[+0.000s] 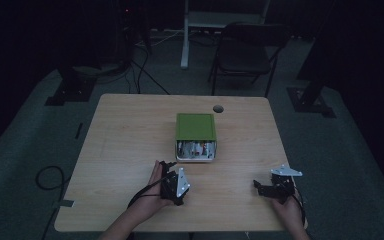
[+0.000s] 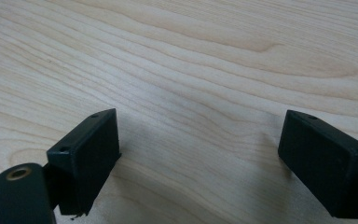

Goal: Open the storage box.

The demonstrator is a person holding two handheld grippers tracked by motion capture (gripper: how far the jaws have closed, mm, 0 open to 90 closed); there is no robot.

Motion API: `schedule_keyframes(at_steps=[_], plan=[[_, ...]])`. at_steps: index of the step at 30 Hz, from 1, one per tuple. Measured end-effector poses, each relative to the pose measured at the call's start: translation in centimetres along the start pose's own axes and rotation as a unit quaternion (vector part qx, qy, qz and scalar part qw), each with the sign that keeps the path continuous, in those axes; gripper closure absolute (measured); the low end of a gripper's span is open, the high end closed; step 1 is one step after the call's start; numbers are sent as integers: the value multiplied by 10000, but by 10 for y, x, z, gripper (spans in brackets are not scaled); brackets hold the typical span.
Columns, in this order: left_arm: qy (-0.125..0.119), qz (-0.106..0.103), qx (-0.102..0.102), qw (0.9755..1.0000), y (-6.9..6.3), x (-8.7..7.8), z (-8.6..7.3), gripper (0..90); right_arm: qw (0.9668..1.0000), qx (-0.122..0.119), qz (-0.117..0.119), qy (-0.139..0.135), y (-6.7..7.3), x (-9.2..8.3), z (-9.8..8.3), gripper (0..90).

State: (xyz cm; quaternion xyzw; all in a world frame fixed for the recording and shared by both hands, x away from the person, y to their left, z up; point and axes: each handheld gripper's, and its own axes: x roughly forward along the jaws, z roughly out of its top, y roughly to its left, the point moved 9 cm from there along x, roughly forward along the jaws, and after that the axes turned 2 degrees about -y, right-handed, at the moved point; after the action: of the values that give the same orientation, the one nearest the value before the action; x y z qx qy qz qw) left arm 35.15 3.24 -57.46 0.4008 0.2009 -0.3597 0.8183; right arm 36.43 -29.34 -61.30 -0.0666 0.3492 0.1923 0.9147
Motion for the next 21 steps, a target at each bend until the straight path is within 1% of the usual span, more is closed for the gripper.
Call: schedule_keyframes(at_steps=[2, 4, 5, 6, 7, 9, 13, 15, 18, 19, 21], plan=[[16, 14, 141, 9999, -1, 2, 3, 24, 10000, 1, 0, 0, 0, 0, 0, 119], [38, 81, 336, 9994, -2, 4, 5, 24, 10000, -1, 0, -1, 0, 0, 0, 119], [45, 99, 395, 9992, -2, 6, 5, 24, 10000, -3, 1, -2, 0, 0, 0, 119], [30, 98, 428, 9990, -3, 7, 7, 24, 10000, -4, 0, -2, 0, 0, 0, 119], [-2, 97, 418, 9991, -4, 8, 8, 24, 10000, 0, 0, -1, 0, 0, 0, 119], [-4, 102, 491, 9987, -5, 10, 10, 24, 10000, -2, 1, -3, 0, 0, 0, 119], [31, 113, 694, 9975, -7, 14, 13, 39, 10000, 14, -13, -18, -1, 0, 0, 128], [41, 159, 841, 9963, -7, 15, 15, 40, 10000, 13, -13, -18, -1, 0, 0, 128], [9, 199, 973, 9951, -8, 17, 19, 39, 10000, 14, -14, -16, -1, 0, 0, 128], [21, 215, 1082, 9939, -8, 17, 21, 39, 10000, 14, -14, -16, -1, 0, 0, 128], [-9, 237, 1153, 9931, -9, 19, 24, 40, 10000, 15, -14, -17, -1, 0, 0, 128]])
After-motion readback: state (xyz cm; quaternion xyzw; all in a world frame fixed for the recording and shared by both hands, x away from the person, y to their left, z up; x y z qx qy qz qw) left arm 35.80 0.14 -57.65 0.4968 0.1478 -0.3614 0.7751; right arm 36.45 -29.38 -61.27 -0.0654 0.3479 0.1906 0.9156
